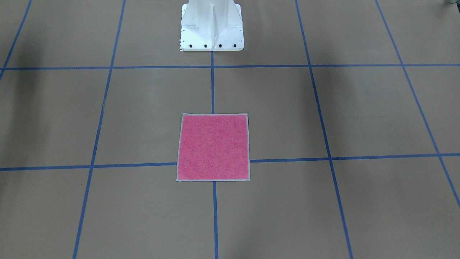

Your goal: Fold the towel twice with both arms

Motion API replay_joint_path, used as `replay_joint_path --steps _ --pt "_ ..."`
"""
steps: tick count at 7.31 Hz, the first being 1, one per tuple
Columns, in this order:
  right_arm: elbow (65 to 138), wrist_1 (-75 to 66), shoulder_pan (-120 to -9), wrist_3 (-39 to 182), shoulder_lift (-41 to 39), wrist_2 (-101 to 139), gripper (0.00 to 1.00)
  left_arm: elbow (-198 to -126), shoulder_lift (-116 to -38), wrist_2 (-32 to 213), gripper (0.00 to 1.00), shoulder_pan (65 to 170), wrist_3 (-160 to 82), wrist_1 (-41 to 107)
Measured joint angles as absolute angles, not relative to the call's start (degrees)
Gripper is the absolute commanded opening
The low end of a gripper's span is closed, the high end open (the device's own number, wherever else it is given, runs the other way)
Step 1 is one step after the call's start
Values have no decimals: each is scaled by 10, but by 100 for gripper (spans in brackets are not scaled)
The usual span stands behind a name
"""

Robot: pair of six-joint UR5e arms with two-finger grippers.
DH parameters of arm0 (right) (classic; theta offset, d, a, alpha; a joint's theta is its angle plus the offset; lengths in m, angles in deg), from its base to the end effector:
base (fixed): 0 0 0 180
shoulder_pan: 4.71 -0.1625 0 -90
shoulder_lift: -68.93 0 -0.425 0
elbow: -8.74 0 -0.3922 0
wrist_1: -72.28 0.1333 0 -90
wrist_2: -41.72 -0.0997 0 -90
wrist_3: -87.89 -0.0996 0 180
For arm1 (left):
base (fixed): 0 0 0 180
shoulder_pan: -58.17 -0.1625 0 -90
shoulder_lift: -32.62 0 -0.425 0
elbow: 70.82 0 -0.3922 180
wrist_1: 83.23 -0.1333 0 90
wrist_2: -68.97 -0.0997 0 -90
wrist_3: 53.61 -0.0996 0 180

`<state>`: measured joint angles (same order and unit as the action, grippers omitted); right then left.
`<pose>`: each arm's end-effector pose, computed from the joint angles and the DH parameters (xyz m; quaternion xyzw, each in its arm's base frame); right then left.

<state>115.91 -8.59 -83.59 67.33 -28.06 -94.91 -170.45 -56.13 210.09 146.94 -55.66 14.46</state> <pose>-0.0272 -0.4543 0.5466 0.0417 -0.4174 0.0083 0.9077 -0.0452 -0.4929 0.5627 0.1292 0.4263 0.0858 0.8912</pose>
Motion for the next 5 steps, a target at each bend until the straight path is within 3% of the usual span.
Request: replay_joint_path --steps 5 --pt "1172 101 -668 199 -207 -930 97 -1713 -612 2106 100 1305 -141 289"
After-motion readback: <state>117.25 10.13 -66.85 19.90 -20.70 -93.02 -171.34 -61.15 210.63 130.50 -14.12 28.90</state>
